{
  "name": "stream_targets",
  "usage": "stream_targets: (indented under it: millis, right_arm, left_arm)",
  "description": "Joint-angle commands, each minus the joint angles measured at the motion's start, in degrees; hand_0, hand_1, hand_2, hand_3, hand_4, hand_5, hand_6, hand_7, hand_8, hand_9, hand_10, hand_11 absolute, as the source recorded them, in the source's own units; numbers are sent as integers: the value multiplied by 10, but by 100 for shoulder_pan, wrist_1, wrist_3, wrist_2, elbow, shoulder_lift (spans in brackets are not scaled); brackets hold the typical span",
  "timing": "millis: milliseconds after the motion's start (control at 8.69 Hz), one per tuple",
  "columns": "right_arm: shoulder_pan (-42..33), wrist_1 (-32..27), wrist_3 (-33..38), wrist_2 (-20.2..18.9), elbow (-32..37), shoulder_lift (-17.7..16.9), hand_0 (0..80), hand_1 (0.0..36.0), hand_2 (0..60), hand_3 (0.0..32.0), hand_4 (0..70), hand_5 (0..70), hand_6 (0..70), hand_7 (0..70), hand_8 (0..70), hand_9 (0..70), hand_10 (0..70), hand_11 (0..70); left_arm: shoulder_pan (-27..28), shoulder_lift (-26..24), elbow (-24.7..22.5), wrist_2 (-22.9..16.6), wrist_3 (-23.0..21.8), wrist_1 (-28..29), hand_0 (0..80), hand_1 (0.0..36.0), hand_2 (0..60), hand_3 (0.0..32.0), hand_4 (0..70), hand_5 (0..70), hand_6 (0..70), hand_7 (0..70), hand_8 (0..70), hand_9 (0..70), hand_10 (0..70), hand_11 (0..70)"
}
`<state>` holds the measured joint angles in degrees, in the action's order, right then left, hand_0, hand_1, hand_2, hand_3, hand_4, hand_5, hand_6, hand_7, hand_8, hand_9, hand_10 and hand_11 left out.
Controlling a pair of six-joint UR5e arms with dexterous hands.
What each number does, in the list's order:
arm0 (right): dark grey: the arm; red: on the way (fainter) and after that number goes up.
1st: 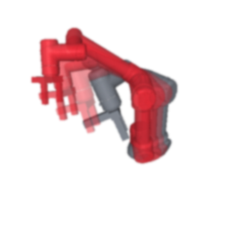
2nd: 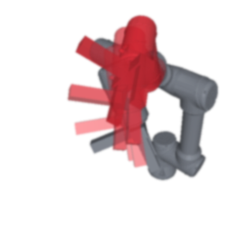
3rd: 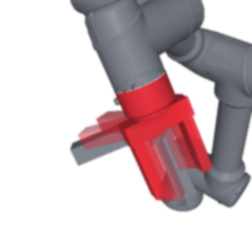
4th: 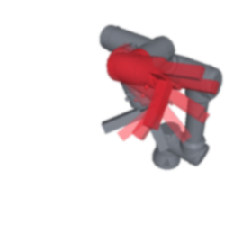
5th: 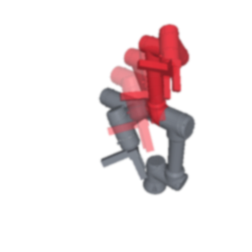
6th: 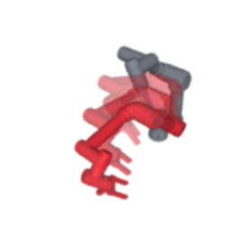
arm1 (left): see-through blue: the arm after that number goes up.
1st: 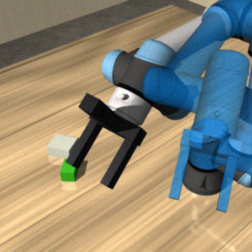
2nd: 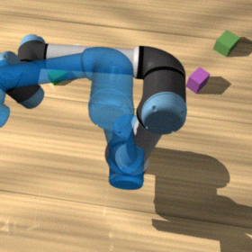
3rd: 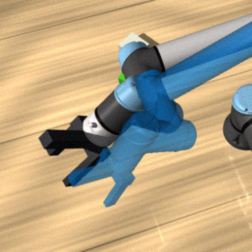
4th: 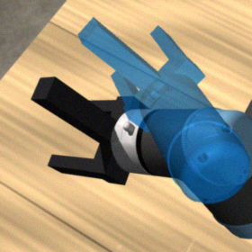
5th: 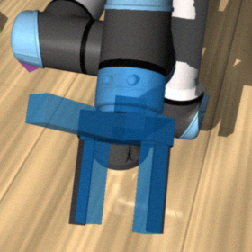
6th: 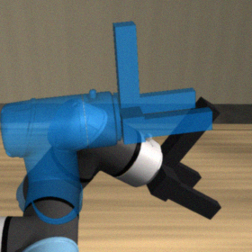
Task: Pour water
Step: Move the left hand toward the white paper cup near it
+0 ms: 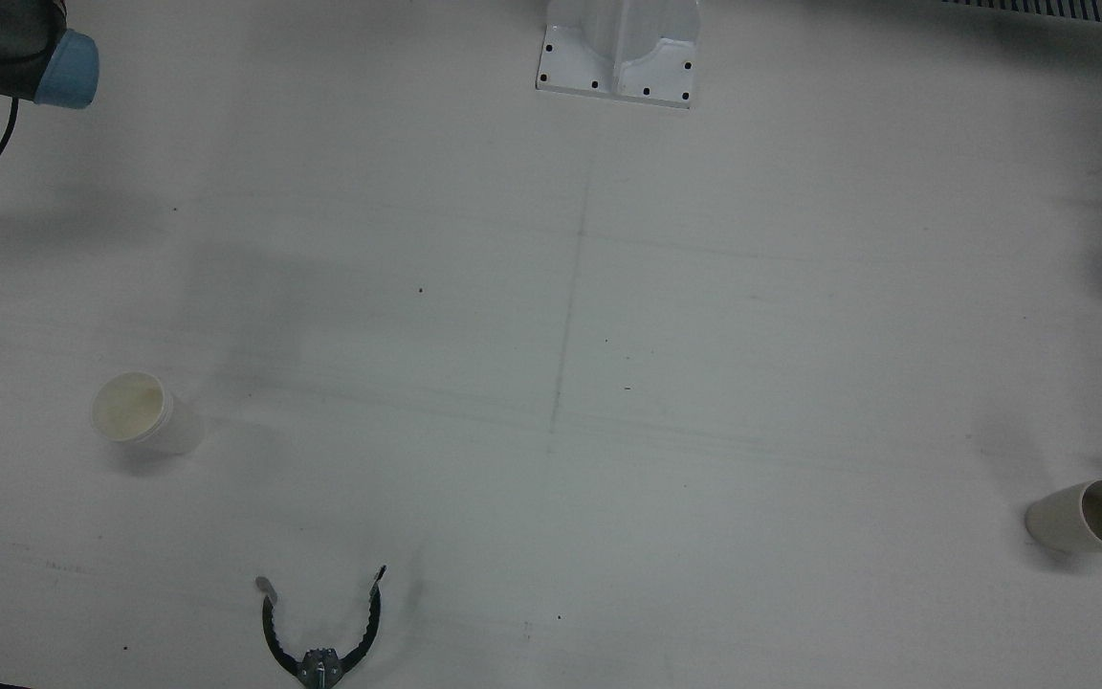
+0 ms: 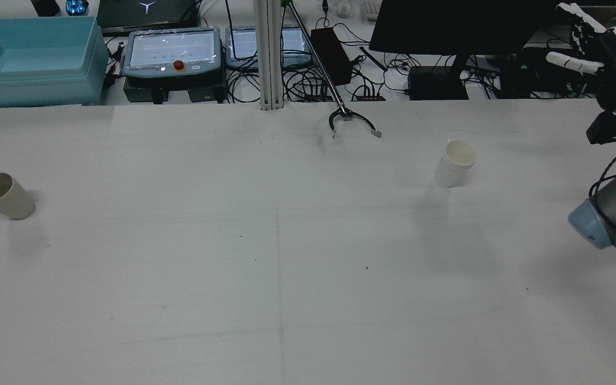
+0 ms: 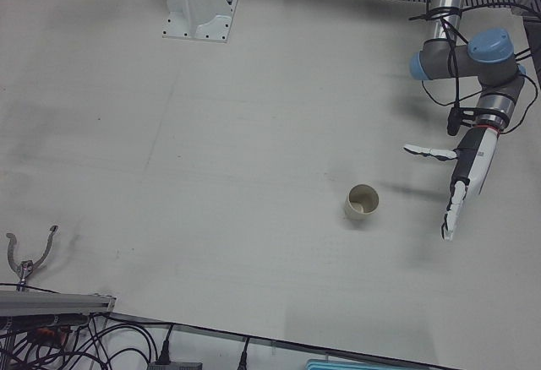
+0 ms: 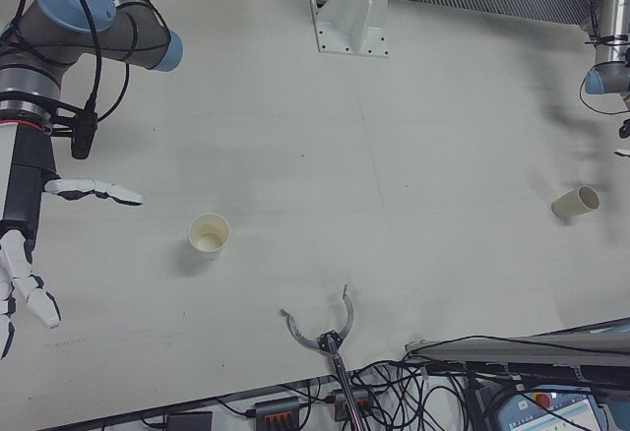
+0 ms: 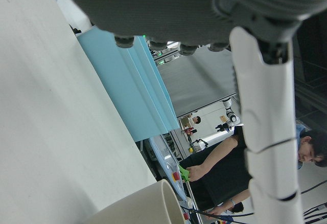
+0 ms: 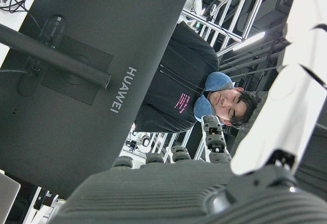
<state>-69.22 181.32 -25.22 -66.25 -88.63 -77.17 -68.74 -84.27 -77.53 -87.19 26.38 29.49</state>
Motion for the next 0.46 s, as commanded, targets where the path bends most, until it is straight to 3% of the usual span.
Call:
stream_targets:
  millis: [0,115,345]
  right_arm:
    - [5,8,52,-20,-170,-140,454,134,142,52,2,118,4,82,0,2,0,0]
    - [-3,8,53,-28,-337,-384,454,135,146,50,5,119,5,82,0,2,0,0]
    - [-56,8,140,-46,-505,-641,454,135,148,48,10,115,5,81,0,2,0,0]
  left_arm:
    - [1025,-62,474,946,43,442,557,204,0,78,0,0,0,24,0,0,0,9]
    - [1299,-211,536,1184,17,443,558,202,0,70,6,0,0,25,0,0,0,10]
    - [1311,-483,781,1274,43,390,560,203,0,62,13,0,0,26,0,0,0,12]
